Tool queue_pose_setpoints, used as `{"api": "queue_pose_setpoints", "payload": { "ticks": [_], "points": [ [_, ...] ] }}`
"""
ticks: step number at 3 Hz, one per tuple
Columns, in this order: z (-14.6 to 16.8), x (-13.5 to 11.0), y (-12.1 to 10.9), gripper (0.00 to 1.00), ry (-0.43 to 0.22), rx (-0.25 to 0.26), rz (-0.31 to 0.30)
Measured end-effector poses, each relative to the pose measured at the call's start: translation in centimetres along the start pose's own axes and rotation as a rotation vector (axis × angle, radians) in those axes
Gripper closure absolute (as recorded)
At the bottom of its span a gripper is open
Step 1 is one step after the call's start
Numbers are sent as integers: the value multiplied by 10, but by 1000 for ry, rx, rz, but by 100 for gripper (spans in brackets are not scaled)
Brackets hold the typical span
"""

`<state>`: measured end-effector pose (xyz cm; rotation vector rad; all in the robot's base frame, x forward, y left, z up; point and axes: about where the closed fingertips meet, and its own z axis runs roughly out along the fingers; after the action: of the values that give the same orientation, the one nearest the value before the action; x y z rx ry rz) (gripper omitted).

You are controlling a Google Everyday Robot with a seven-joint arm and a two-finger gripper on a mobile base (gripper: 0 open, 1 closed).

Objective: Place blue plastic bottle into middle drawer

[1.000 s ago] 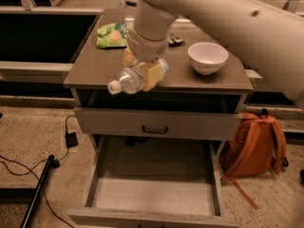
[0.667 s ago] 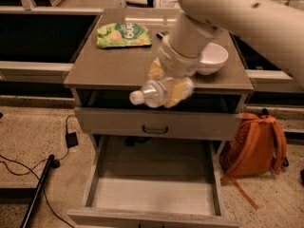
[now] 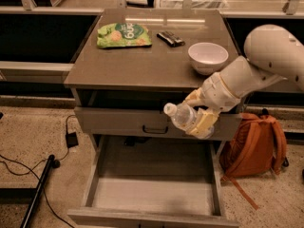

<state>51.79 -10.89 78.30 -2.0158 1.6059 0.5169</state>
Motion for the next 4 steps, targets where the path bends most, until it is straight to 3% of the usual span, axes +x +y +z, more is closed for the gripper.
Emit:
{"api": "queue_pose_setpoints", "payload": {
  "ticks": [1, 2, 3, 4],
  "points": [
    [6, 5, 3, 100, -55, -5, 42],
    [14, 8, -6, 100, -186, 35, 20],
    [53, 20, -5, 100, -483, 87, 50],
    [126, 59, -3, 100, -720, 167, 78]
  ]
}}
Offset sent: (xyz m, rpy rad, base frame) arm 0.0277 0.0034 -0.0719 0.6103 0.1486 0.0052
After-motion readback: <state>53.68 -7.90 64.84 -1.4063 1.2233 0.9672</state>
